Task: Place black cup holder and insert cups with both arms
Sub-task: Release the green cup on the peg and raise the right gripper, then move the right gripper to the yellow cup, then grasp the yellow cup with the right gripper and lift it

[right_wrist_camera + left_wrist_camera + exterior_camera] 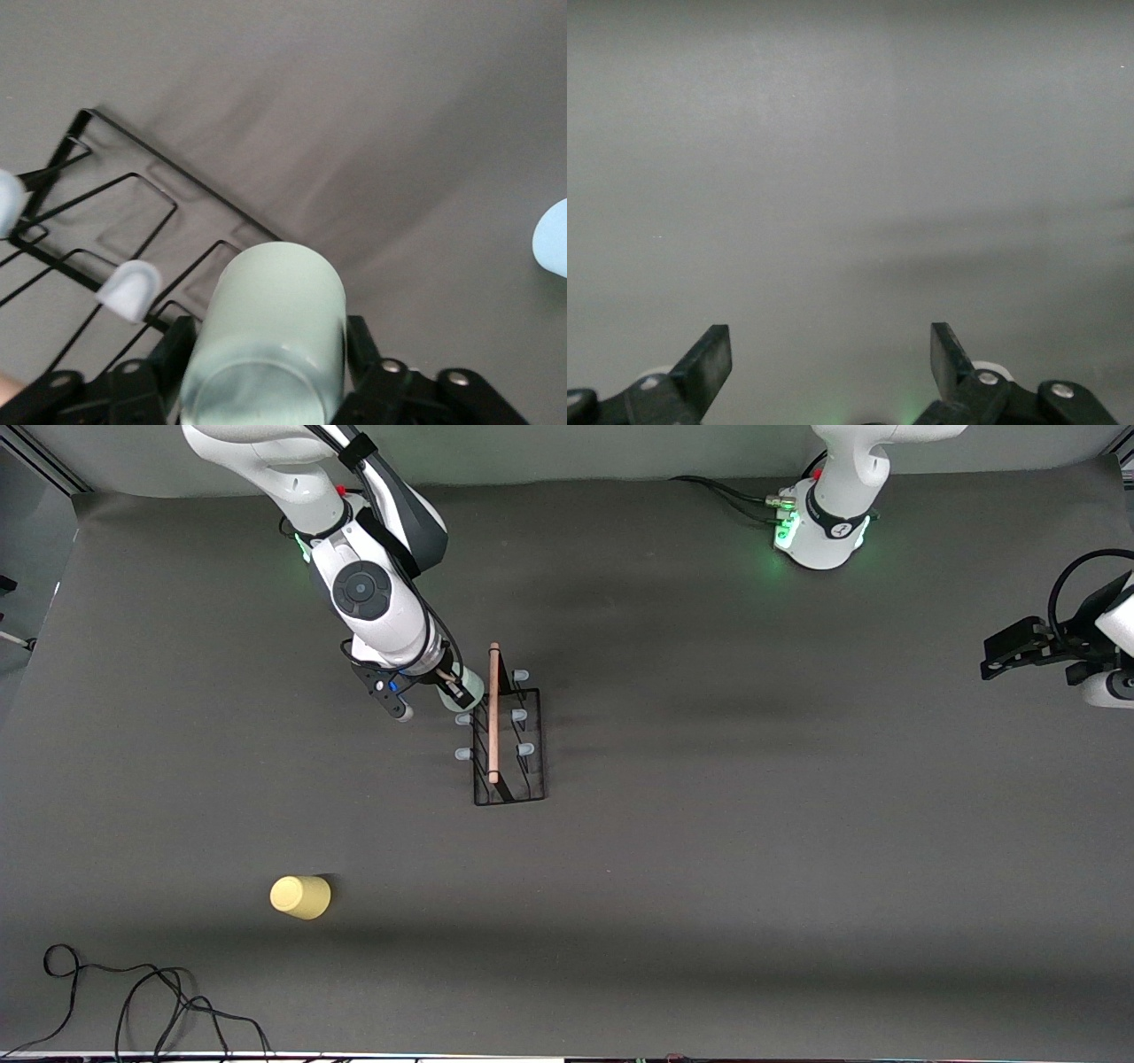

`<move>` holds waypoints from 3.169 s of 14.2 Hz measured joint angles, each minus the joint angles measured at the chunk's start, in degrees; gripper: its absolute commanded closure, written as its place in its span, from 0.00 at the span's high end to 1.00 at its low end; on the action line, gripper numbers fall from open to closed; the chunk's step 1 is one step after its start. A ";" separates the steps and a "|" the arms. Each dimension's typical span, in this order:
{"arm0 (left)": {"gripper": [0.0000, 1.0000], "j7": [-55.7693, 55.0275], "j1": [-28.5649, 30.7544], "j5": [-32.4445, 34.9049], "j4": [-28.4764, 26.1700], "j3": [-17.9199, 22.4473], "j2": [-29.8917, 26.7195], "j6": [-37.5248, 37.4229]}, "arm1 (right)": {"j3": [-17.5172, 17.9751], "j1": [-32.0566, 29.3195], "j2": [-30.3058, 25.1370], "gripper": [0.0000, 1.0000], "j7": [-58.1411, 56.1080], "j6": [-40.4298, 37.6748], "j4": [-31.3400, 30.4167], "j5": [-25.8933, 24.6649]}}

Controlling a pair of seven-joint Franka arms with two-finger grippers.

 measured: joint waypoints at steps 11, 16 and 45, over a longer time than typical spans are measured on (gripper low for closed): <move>1.00 0.12 -0.17 1.52 -0.49 -0.04 0.02 3.88 | -4.67 -1.55 -0.36 1.00 -13.77 -26.02 26.63 -0.76; 1.00 0.12 -0.18 1.52 -1.01 -0.01 0.01 4.04 | -18.62 -2.84 2.49 1.00 -47.96 -26.02 32.24 -2.66; 1.00 0.10 -0.12 1.49 -1.30 0.25 -0.06 4.21 | -28.19 -3.06 42.56 0.26 -76.93 -3.12 52.92 -6.71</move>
